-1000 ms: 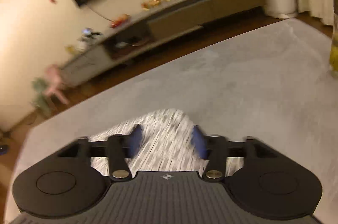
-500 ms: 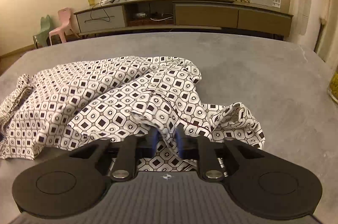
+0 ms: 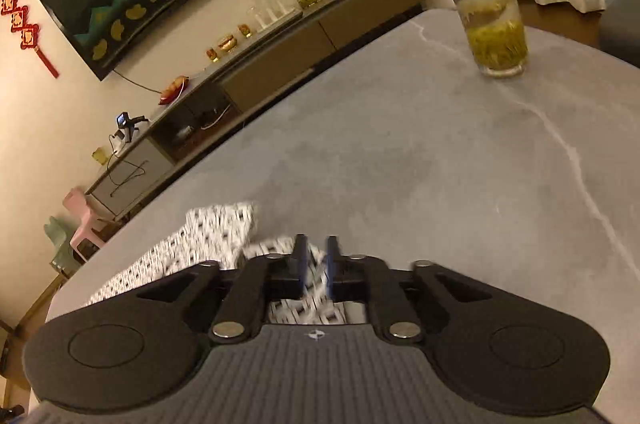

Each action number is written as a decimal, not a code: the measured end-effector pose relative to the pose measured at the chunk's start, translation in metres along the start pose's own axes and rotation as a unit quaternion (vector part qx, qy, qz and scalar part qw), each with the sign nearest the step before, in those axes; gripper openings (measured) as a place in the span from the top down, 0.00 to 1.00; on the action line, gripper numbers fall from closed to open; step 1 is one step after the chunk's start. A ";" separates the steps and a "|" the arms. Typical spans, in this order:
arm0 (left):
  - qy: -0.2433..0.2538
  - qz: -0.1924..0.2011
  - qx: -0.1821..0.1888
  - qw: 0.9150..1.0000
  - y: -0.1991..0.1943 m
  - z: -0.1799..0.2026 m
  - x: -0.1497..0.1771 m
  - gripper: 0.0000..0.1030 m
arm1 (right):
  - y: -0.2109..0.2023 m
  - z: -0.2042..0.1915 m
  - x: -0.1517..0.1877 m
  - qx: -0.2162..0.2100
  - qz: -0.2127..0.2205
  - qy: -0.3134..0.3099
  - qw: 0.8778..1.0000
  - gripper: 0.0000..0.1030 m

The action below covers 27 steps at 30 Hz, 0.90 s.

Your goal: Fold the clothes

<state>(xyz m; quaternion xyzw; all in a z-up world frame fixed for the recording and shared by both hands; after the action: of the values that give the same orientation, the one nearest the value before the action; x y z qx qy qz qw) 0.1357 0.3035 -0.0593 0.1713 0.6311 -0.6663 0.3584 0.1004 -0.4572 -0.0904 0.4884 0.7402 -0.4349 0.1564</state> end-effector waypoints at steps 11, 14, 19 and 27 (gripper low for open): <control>0.388 0.053 0.072 0.917 0.011 0.179 0.095 0.19 | 0.006 -0.100 0.073 -0.043 -0.040 -0.274 0.960 0.24; 0.403 0.047 0.068 0.912 0.027 0.187 0.100 0.31 | 0.026 -0.118 0.088 -0.052 -0.068 -0.355 0.931 0.21; 0.315 0.005 0.096 0.944 0.037 0.167 0.063 0.93 | 0.062 -0.131 0.094 -0.057 -0.105 -0.399 0.909 0.60; 0.020 0.025 0.195 0.980 -0.005 0.059 -0.046 0.95 | 0.003 -0.102 0.006 -0.103 0.008 -0.201 0.974 1.00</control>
<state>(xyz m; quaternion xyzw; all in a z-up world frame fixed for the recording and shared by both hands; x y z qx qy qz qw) 0.1770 0.2586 -0.0155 0.2668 0.4912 -0.7640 0.3222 0.1197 -0.3722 -0.0370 0.3783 0.7305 -0.4440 0.3551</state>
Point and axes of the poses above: each gripper's, at about its wrist camera, not at the fingertips, and y roughly the way its jaws point, z to its right, x to its underside, the point moved 2 cm from there along y, roughly the way its jaws point, and after that the axes turned 7 degrees about -x, right-handed, at the moved point
